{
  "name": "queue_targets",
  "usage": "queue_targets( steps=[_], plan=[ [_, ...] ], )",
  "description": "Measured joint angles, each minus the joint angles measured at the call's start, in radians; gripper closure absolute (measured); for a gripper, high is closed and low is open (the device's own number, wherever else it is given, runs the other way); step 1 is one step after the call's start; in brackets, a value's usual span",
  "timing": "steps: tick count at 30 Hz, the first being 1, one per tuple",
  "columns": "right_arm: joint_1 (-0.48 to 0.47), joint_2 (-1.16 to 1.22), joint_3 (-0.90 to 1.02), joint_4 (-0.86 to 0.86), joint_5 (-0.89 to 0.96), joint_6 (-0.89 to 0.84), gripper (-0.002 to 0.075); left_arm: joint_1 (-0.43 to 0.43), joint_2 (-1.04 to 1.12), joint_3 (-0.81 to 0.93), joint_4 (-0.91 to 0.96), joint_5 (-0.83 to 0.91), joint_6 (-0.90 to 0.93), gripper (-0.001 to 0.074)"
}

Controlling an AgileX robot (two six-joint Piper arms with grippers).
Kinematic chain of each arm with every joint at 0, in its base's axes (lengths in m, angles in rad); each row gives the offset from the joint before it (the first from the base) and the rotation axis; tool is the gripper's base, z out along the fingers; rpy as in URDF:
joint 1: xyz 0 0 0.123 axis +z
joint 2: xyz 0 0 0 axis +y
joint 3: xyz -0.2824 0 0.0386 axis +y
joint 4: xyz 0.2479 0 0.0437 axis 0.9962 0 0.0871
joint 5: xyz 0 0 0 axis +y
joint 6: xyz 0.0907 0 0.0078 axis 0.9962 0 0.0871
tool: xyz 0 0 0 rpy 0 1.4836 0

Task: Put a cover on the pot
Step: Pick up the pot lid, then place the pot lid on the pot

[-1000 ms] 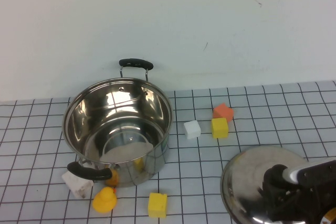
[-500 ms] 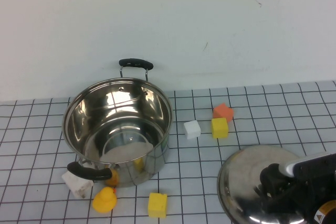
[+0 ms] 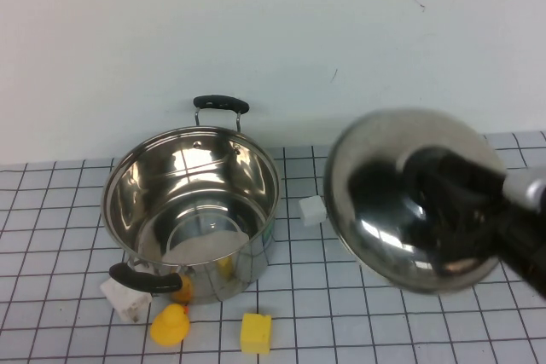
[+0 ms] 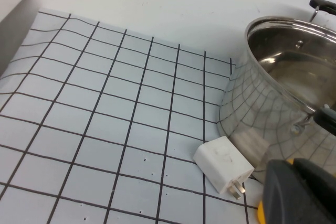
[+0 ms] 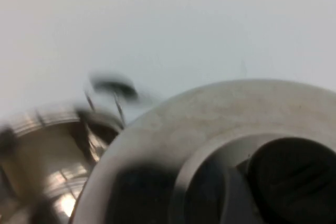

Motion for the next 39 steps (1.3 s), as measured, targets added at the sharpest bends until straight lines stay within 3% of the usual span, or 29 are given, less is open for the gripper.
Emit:
queue_targets(
  steps=[7,11,24,31,39],
  plan=[
    [0.013,-0.195,-0.316,-0.261,0.725,0.023,0.037,0.0,0.0,0.0,0.0,0.0,0.0,0.0738],
    [0.062,-0.119,-0.536,-0.318,0.96,0.039,0.037,0.0,0.0,0.0,0.0,0.0,0.0,0.0738],
    [0.22,0.389,-1.077,-0.324,1.069,0.039,0.037,0.0,0.0,0.0,0.0,0.0,0.0,0.0738],
    [0.267,0.585,-1.35,-0.275,1.223,0.032,0.037,0.0,0.0,0.0,0.0,0.0,0.0,0.0738],
    [0.296,0.669,-1.471,-0.225,1.275,0.022,0.037,0.0,0.0,0.0,0.0,0.0,0.004,0.0738]
  ],
)
